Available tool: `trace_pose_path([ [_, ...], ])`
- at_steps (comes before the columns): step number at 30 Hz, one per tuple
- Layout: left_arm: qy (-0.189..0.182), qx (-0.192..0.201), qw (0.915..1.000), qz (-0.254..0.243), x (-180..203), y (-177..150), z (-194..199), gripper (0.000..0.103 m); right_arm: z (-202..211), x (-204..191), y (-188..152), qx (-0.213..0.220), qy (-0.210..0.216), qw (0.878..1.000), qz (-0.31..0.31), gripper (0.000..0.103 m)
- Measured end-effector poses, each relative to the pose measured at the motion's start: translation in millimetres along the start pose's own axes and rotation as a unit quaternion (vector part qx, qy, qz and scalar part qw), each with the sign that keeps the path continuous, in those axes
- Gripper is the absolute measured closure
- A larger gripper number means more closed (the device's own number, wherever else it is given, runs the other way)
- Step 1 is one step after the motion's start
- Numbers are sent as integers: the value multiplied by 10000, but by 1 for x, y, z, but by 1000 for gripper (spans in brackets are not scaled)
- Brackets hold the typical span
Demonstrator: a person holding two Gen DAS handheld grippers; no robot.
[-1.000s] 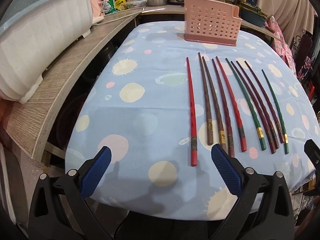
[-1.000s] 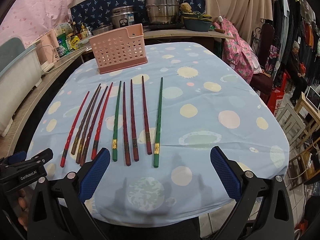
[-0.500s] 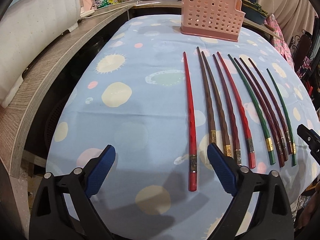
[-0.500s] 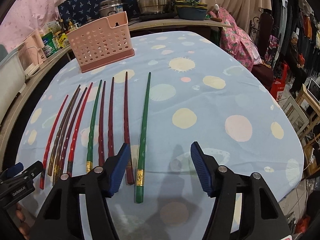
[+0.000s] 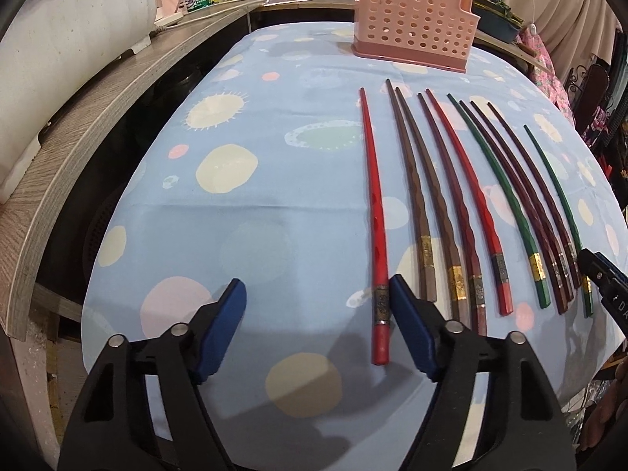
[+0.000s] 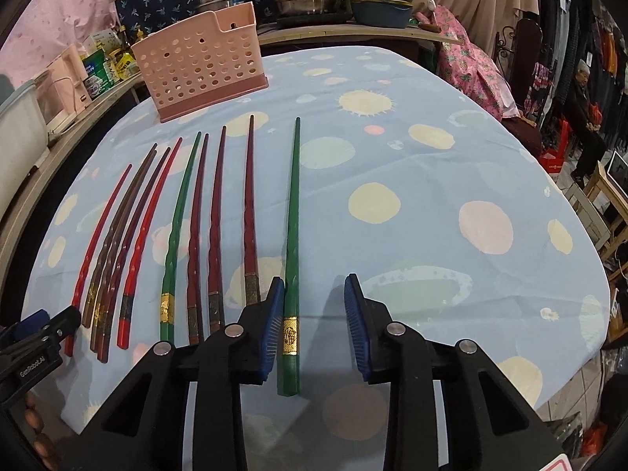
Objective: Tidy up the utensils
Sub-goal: 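Close the left tool on a red chopstick while the right tool closes on a green chopstick, then lift both held chopsticks and lower them into the pink utensil holder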
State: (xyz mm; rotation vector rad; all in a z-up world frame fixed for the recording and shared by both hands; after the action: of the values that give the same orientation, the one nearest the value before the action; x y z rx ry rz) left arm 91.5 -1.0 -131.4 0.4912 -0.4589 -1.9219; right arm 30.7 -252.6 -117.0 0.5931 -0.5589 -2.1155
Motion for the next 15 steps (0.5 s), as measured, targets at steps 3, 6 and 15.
trace_pose_path([
  [3,-47,32,10000,-14,2,-2,4,52,4,3,-4,13,-40,10000,74,81],
  [6,-105,35,9999,-10,2,-2,8,78,7,6,-7,-19,-15,10000,76,89],
  [15,-273,135,9995,54,0,-4,25,96,27,10,-7,75,172,9998,18,96],
])
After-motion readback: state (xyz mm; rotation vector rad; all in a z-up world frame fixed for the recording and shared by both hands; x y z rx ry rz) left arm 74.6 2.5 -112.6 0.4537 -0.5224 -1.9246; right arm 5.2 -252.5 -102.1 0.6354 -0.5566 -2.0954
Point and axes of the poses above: each gripper's, at about its wrist camera, not at the fingertips, and z roughly against the way its jaws point, x to its right, y to its top, the point moved 9 cm from there along -z, roughly the way its jaws point, and after that the axes turned 14 degrees about -z, right-handed, at the moved point
